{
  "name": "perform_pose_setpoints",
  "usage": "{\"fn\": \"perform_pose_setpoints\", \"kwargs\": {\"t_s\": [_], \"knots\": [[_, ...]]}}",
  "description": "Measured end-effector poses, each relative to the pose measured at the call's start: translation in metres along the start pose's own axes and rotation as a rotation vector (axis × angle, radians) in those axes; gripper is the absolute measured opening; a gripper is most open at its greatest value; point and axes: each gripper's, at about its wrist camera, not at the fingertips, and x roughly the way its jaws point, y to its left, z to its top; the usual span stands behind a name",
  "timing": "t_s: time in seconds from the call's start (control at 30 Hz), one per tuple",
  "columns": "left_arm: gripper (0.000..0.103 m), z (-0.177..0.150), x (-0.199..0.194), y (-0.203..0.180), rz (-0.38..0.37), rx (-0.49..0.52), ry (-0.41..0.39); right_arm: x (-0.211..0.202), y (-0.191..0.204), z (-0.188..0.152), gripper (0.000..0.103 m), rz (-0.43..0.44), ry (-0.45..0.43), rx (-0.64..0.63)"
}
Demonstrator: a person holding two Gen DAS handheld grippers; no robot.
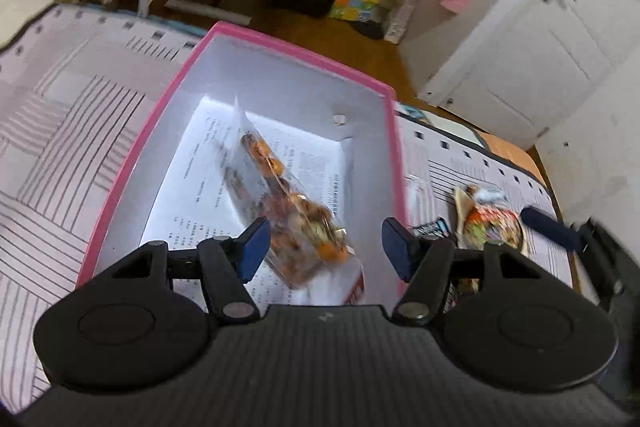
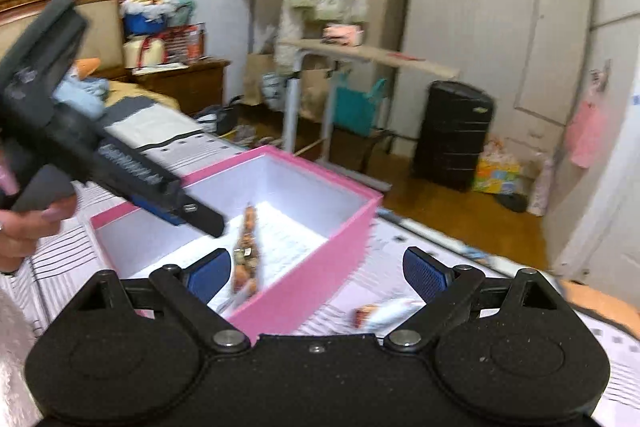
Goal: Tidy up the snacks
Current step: 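Carry the peanut bag with the left tool into the pink box and release, then grasp the second coated peanut bag with the left tool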
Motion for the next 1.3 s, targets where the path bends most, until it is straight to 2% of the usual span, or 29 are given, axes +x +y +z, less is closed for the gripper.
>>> {"fn": "perform_pose_setpoints", "kwargs": {"t_s": [0.1,0.27,0.4,0.53,0.7,0.83,0.9,0.97,1.03,1.07,1.1,1.23,1.3], "knots": [[0.058,-0.006,-0.02,-0.024,-0.017,0.069,-0.038,-0.023,-0.014,0.005,0.095,-0.045,0.005,0.042],[0.054,-0.024,-0.043,-0.062,-0.073,0.157,-0.062,-0.051,-0.036,-0.004,0.094,-0.035,0.067,0.177],[0.05,-0.044,-0.043,-0.088,-0.136,0.22,-0.047,-0.062,-0.038,-0.027,0.083,-0.039,0.101,0.206],[0.049,-0.064,-0.036,-0.107,-0.202,0.274,-0.019,-0.062,-0.043,-0.049,0.07,-0.094,0.146,0.169],[0.046,-0.09,-0.012,-0.13,-0.227,0.339,0.018,-0.053,-0.064,-0.087,0.069,-0.101,0.21,0.19],[0.044,-0.104,0.015,-0.144,-0.253,0.336,0.063,-0.03,-0.073,-0.119,0.07,-0.114,0.244,0.201],[0.044,-0.106,0.037,-0.154,-0.252,0.324,0.088,-0.019,-0.08,-0.133,0.07,-0.131,0.258,0.212],[0.044,-0.106,0.063,-0.164,-0.217,0.323,0.127,-0.005,-0.083,-0.141,0.071,-0.137,0.29,0.209],[0.044,-0.108,0.087,-0.172,-0.173,0.33,0.166,0.005,-0.083,-0.149,0.073,-0.135,0.318,0.2],[0.044,-0.109,0.1,-0.175,-0.148,0.325,0.187,0.008,-0.083,-0.153,0.079,-0.134,0.324,0.2],[0.044,-0.11,0.11,-0.177,-0.142,0.318,0.206,0.008,-0.084,-0.157,0.08,-0.127,0.323,0.205],[0.045,-0.114,0.136,-0.178,-0.183,0.286,0.276,0.013,-0.084,-0.167,0.084,-0.103,0.339,0.222],[0.048,-0.116,0.137,-0.176,-0.188,0.277,0.266,0.018,-0.086,-0.172,0.088,-0.076,0.349,0.244]]}}
